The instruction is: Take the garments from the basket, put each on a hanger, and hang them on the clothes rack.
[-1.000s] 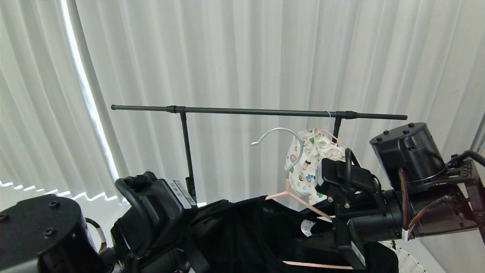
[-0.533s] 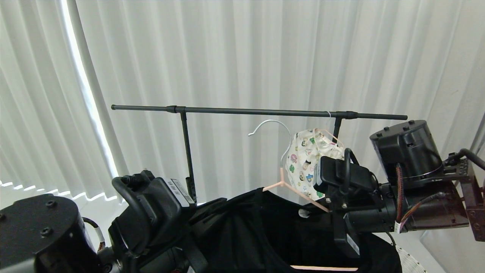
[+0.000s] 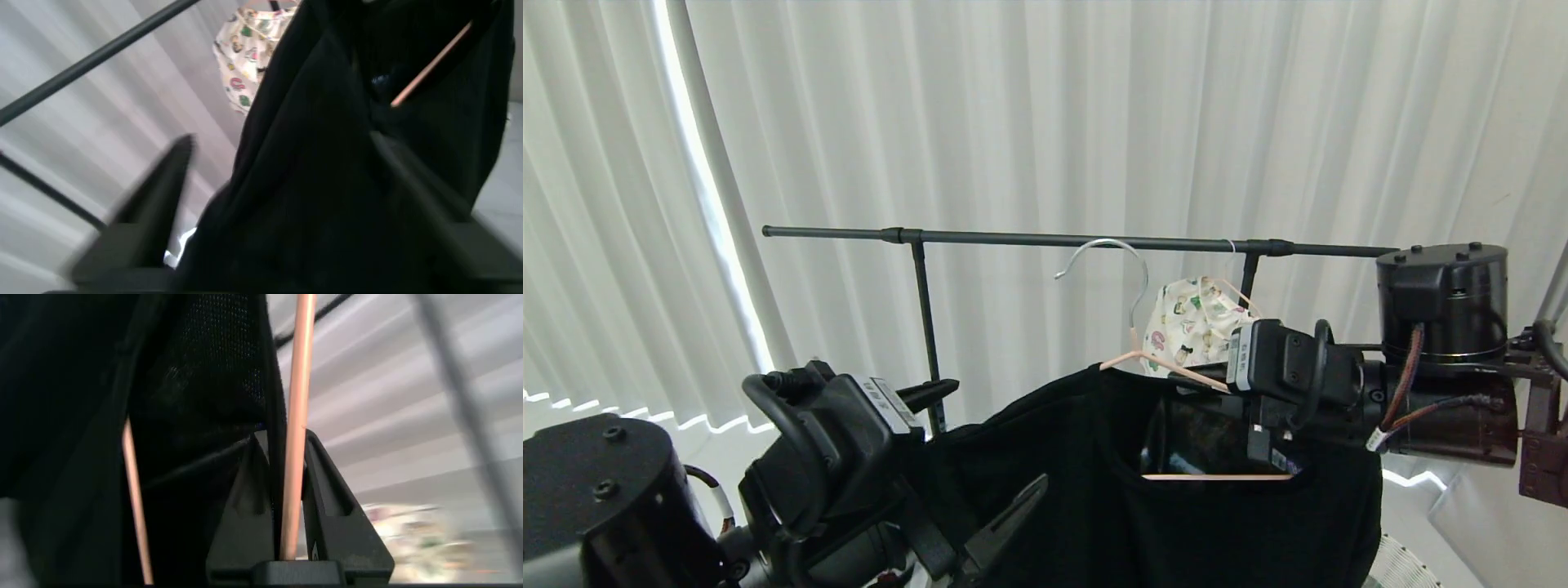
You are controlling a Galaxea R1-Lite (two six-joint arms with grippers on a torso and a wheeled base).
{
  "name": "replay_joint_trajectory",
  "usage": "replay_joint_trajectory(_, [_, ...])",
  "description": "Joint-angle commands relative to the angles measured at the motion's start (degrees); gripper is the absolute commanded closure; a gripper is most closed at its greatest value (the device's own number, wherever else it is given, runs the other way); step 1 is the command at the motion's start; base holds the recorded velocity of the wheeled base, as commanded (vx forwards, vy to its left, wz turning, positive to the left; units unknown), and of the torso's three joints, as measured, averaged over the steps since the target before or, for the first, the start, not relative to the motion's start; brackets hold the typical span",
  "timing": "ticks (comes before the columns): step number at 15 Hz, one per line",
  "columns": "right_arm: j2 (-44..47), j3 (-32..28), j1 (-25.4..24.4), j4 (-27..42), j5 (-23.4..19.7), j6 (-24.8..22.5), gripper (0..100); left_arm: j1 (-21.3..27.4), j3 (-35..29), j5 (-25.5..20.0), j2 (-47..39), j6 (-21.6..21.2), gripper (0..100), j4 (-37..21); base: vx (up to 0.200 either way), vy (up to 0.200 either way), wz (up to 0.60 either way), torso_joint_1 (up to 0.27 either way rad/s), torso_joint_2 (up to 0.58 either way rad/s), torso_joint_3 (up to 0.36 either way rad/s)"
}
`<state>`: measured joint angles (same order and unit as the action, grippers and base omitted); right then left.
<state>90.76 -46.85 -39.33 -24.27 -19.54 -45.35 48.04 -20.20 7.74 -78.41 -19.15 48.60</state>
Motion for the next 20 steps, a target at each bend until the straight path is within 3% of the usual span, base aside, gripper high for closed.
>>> replay_joint_trajectory(1, [-0.8, 3.5, 2.1, -5.0, 0.0, -2.0, 100, -2.4, 1.1, 0.1, 1.9, 0.1, 0, 0.0, 0.000, 0.000, 0.00, 0.000, 0.00, 0.000])
replay_joint_trajectory(5, [-2.3, 5.5, 3.6, -9.3, 0.0, -3.6, 100, -16.2, 9.5, -1.0, 7.0, 0.3, 0, 0.0, 0.000, 0.000, 0.00, 0.000, 0.00, 0.000])
replay_joint_trajectory(7, [-2.4, 5.6, 3.8, -9.6, -0.1, -3.6, 100, -24.9, 17.1, -7.0, 8.0, 0.2, 0, 0.0, 0.000, 0.000, 0.00, 0.000, 0.00, 0.000])
replay_joint_trajectory(9, [-2.4, 5.6, 3.8, -10.8, -0.1, -3.6, 100, -31.3, 17.5, -13.9, 6.8, -0.2, 0, -0.1, 0.000, 0.000, 0.00, 0.000, 0.00, 0.000])
replay_joint_trajectory(13, [-3.5, 5.8, 3.4, -11.1, -0.2, -3.7, 100, -31.7, 12.2, -14.6, -5.8, -0.1, 0, -0.1, 0.000, 0.000, 0.00, 0.000, 0.00, 0.000])
replay_joint_trajectory(17, [-5.2, 6.6, 3.5, -11.1, -0.1, -4.1, 100, -29.1, 11.8, -18.0, -8.1, 0.0, 0, -0.1, 0.000, 0.000, 0.00, 0.000, 0.00, 0.000])
replay_joint_trajectory(18, [-5.2, 6.8, 3.5, -11.1, -0.1, -4.0, 100, -29.1, 12.0, -18.1, -8.2, 0.0, 100, -0.1, 0.000, 0.000, 0.00, 0.000, 0.00, 0.000])
replay_joint_trajectory(20, [-5.6, 6.9, 3.5, -11.1, 0.0, -4.0, 100, -29.6, 12.0, -17.1, -8.9, 0.0, 100, -0.1, 0.000, 0.000, 0.00, 0.000, 0.00, 0.000])
